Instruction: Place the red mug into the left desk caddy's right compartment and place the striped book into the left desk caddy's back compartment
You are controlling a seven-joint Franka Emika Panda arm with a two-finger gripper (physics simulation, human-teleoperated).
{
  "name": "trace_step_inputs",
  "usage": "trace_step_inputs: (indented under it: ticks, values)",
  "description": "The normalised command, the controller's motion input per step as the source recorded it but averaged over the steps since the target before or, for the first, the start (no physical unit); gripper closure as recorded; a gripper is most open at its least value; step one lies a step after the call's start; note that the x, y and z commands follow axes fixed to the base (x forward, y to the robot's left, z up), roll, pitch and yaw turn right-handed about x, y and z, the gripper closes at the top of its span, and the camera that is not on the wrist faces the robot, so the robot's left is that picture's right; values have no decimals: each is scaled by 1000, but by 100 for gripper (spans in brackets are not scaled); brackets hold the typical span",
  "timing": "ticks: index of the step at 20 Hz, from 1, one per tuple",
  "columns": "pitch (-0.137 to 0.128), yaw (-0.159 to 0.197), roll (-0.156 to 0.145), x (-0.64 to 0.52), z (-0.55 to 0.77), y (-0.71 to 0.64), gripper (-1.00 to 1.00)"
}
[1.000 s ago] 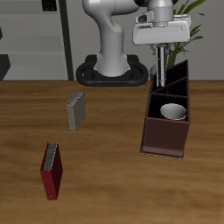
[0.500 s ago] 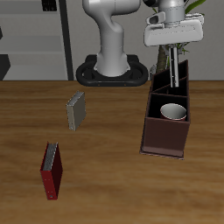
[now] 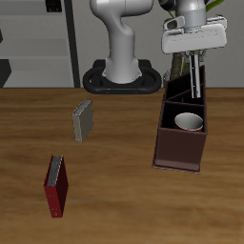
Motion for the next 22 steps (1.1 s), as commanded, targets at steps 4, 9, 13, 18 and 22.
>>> trace_step_inputs:
  ticks: [4, 9, 13, 18, 22]
  values:
    - [13, -6, -19, 114, -114, -64, 100]
    - [18, -23, -17, -22, -115, -116, 100]
    - [14, 1, -6, -17, -53, -59, 100]
    - [23, 1, -14, 84, -142, -49, 100]
    - [34, -11, -20, 146, -152, -45, 100]
